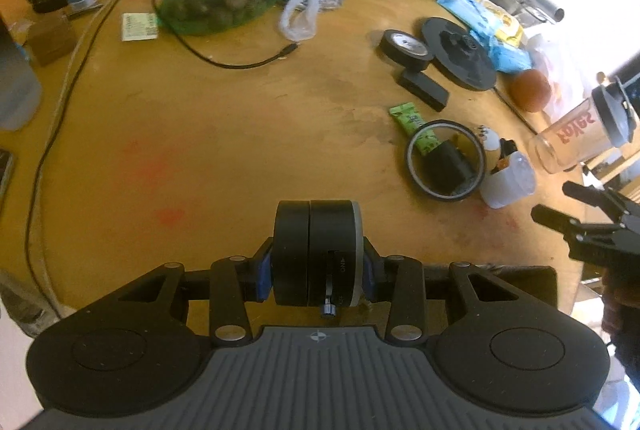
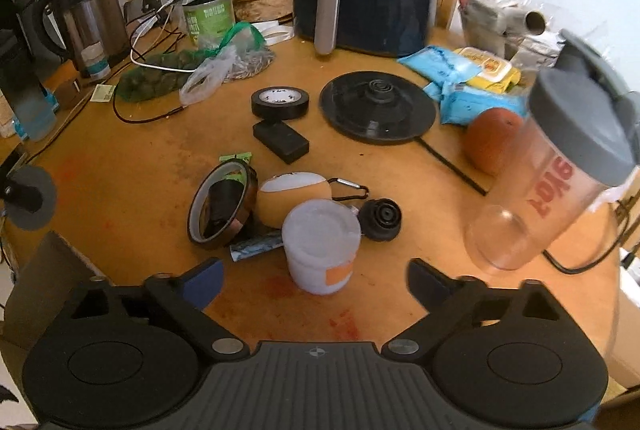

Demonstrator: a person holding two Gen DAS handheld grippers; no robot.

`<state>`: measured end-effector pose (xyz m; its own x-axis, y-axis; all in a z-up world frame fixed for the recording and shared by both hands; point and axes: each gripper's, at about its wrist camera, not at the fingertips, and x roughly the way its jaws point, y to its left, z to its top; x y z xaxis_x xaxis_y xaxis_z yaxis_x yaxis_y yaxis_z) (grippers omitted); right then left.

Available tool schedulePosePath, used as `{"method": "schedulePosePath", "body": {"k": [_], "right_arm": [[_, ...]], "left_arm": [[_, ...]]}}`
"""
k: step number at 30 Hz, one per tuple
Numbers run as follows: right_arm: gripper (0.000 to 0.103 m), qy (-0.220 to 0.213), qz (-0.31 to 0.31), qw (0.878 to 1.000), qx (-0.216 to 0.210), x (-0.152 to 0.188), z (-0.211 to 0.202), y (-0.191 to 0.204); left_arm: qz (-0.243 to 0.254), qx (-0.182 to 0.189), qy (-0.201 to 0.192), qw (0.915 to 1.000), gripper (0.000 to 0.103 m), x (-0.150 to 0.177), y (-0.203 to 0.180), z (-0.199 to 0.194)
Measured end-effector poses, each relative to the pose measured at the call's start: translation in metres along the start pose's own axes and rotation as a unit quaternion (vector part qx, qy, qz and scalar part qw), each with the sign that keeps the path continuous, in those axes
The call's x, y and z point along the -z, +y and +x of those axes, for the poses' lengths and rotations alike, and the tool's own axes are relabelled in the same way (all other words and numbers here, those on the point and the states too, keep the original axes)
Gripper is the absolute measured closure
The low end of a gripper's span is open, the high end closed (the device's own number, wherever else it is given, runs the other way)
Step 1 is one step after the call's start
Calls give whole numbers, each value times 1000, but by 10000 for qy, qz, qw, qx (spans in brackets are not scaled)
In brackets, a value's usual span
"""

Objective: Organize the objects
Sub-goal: 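Grasp the white orange-labelled tub with the right gripper while the left holds the roll, then carry the tub with the right gripper while the left carries the roll to the box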

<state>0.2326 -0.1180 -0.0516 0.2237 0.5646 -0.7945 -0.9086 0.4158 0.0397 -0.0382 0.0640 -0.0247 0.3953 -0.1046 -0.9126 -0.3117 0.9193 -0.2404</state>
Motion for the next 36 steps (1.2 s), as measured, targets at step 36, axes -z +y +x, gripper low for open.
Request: {"method": "schedulePosePath", "body": {"k": [36], "right_arm": [[47,-215,220,9995,19,-15,25,-7]], "left_arm": [[-355,211,-134,9991,63,27,-2,-16]]}}
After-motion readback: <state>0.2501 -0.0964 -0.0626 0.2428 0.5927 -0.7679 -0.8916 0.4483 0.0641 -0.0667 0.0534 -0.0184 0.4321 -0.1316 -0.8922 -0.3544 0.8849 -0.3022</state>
